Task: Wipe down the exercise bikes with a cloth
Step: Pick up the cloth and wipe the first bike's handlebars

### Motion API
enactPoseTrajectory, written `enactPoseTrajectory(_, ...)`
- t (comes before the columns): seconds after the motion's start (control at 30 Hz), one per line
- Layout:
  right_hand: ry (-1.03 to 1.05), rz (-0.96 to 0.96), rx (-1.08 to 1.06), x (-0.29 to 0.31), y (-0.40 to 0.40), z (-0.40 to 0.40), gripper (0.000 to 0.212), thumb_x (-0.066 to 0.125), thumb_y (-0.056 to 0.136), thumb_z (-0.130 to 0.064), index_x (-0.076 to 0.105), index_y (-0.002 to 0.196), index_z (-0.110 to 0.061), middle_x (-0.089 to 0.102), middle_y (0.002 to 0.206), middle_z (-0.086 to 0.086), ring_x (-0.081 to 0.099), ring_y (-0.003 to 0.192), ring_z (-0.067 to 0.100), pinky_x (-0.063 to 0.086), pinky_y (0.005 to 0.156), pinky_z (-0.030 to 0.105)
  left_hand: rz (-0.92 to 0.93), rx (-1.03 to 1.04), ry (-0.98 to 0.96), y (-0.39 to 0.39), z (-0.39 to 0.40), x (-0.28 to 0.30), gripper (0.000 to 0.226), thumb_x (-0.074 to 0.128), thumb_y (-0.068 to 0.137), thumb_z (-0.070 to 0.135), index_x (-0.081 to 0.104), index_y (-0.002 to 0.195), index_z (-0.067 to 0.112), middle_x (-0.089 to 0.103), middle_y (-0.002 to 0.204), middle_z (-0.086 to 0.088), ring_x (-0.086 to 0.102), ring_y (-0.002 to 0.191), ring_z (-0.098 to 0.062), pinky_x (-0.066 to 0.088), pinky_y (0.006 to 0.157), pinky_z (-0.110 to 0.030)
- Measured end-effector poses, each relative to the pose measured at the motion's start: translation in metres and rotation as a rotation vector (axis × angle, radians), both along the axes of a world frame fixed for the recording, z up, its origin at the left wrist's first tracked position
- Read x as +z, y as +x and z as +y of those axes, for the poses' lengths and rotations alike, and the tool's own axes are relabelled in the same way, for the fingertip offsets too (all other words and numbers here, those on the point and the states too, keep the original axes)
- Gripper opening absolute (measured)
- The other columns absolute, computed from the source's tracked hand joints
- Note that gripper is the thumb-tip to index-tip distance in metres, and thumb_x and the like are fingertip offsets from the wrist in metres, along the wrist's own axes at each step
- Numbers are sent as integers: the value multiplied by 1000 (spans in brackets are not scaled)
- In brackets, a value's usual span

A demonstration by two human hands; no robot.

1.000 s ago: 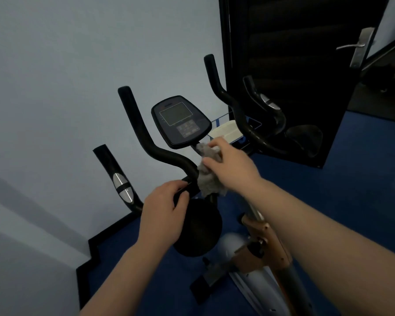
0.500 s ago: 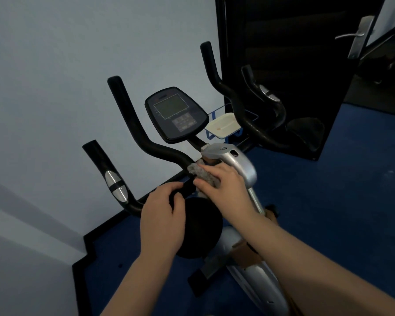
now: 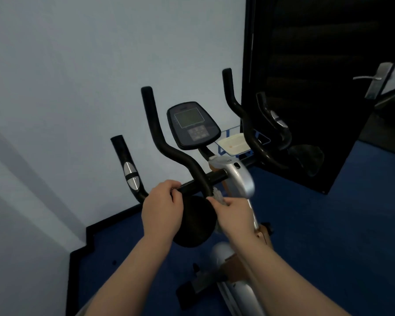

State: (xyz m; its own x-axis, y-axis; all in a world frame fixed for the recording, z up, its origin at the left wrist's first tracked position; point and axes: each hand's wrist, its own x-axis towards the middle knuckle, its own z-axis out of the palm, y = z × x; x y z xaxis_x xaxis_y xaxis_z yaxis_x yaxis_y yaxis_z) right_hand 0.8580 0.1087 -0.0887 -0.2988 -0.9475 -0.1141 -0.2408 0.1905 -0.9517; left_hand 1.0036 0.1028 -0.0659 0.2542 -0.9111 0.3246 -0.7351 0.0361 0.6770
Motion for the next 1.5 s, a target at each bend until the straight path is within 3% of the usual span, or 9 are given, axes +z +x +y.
enactPoseTrajectory(0.17, 82, -150, 37, 0, -2, 2, 65, 74, 80, -31, 41, 25, -19, 34, 27, -11, 33, 26, 1, 26, 38, 18, -41, 19, 8, -1, 0, 2, 27, 43, 94, 19, 64, 108, 27, 64, 102, 10, 54, 90, -5, 42, 72, -24)
enactPoseTrajectory(0.33, 103, -217, 128, 5, -19, 6, 42, 74, 81, -29, 56, 48, -10, 56, 49, 2, 53, 44, 6, 41, 44, 18, -171, -119, 31, 3, 1, 4, 28, 45, 93, 18, 64, 112, 25, 64, 107, 9, 55, 98, -8, 43, 81, -24)
enactPoseTrajectory(0.43, 13, -81, 70, 8, -28, 4, 29, 70, 81, -42, 72, 70, -15, 71, 69, 3, 67, 69, 16, 53, 65, 33, -290, -288, -3, 7, -5, 7, 29, 48, 92, 17, 62, 116, 24, 63, 117, 9, 53, 108, -9, 42, 97, -30)
enactPoseTrajectory(0.53, -115, 45, -40, 21, -28, -10, 27, 69, 82, -45, 63, 100, -26, 70, 87, -7, 66, 79, 7, 54, 64, 25, -331, -408, -57, 7, -19, 13, 33, 53, 90, 17, 59, 122, 23, 58, 128, 8, 50, 118, -9, 36, 104, -27)
enactPoseTrajectory(0.73, -370, 457, -271, 32, -12, -70, 21, 71, 82, -36, 65, 100, -28, 47, 103, -13, 48, 93, 2, 36, 59, 8, -288, -506, -82, 13, -75, 32, 43, 53, 92, 20, 50, 135, 21, 41, 147, 5, 37, 133, -11, 21, 110, -23)
enactPoseTrajectory(0.93, -485, 913, -299, 8, 5, -87, 19, 79, 75, -30, 77, 91, -18, 68, 87, -2, 59, 89, 26, 43, 72, 36, -509, -676, -30, 18, -110, 24, 43, 36, 98, 35, 42, 141, 29, 34, 152, 9, 13, 144, -12, -6, 115, -28)
enactPoseTrajectory(1.03, -532, 875, -269, 3, 6, -86, 19, 76, 79, -31, 78, 92, -18, 71, 86, -5, 58, 85, 25, 48, 67, 39, -612, -731, -55, 23, -109, 15, 47, 33, 98, 40, 36, 144, 32, 30, 153, 11, 7, 145, -14, -11, 116, -33)
enactPoseTrajectory(1.23, -463, 670, -18, 15, 12, -77, 14, 68, 87, -21, 76, 98, -20, 73, 93, -4, 48, 87, 8, 38, 85, 24, -677, -835, -90, 35, -116, 15, 55, 30, 97, 44, 22, 150, 31, 22, 156, 10, 1, 146, -14, -15, 114, -32)
enactPoseTrajectory(1.5, -358, 414, -116, 4, 7, -47, 19, 67, 87, -23, 74, 105, -24, 69, 105, -15, 55, 107, 3, 43, 97, 27, -655, -813, -85, 33, -111, 16, 57, 31, 96, 46, 21, 150, 31, 21, 157, 10, 1, 146, -13, -13, 116, -34)
